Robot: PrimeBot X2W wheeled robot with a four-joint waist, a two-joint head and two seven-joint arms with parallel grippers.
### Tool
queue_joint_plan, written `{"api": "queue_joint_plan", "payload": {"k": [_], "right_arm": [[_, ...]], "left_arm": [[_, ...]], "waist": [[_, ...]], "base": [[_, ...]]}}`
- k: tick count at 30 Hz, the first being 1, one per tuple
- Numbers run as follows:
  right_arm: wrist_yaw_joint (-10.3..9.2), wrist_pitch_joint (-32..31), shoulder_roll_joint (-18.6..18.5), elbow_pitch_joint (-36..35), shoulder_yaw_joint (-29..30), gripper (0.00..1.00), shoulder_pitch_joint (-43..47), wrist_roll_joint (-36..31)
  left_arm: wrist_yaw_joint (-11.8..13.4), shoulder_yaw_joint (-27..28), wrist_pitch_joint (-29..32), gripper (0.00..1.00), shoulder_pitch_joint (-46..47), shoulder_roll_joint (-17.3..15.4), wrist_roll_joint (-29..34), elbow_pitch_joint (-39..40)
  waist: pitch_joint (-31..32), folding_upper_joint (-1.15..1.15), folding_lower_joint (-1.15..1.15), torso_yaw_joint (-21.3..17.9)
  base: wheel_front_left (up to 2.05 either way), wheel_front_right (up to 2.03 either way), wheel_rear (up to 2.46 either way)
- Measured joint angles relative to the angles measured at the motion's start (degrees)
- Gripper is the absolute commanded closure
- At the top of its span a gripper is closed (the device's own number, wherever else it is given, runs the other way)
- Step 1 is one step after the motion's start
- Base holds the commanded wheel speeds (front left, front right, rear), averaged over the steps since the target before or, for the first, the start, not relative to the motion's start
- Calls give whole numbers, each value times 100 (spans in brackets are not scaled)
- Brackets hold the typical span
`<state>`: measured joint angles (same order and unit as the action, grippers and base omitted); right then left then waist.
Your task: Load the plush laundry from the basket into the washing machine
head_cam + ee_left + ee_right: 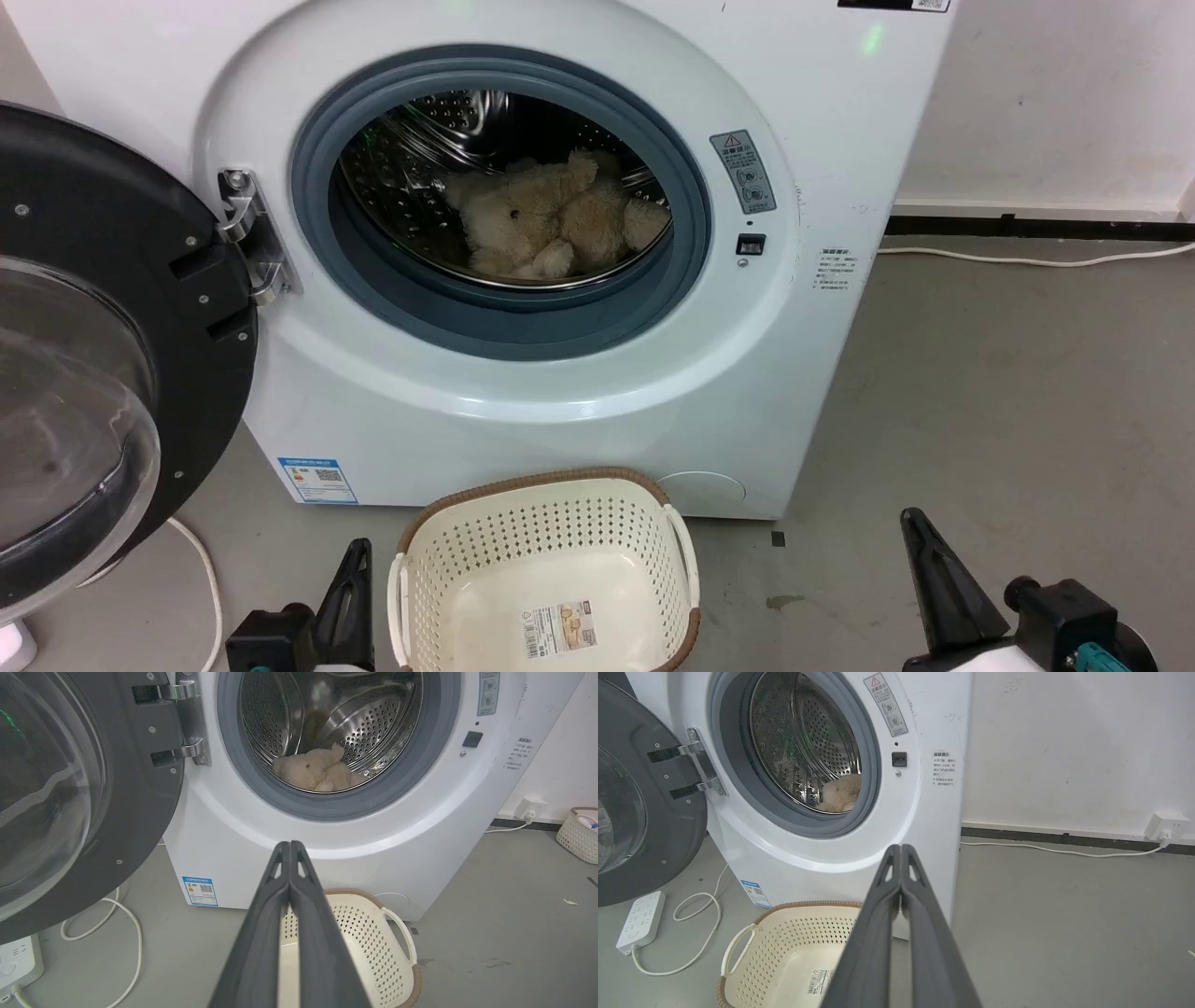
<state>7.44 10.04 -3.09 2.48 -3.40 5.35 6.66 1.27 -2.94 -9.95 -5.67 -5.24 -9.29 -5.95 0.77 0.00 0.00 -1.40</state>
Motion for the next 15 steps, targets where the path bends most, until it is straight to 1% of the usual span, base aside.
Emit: {"api": "queue_joint_plan", "payload": {"k": [15], "right_arm": [[0,-174,0,-41,56,100,-71,-112]], "left_arm": [[-27,35,169,100,100,41,160,92]], "waist": [[-14,0,0,25]], "base": [[0,0,0]]}}
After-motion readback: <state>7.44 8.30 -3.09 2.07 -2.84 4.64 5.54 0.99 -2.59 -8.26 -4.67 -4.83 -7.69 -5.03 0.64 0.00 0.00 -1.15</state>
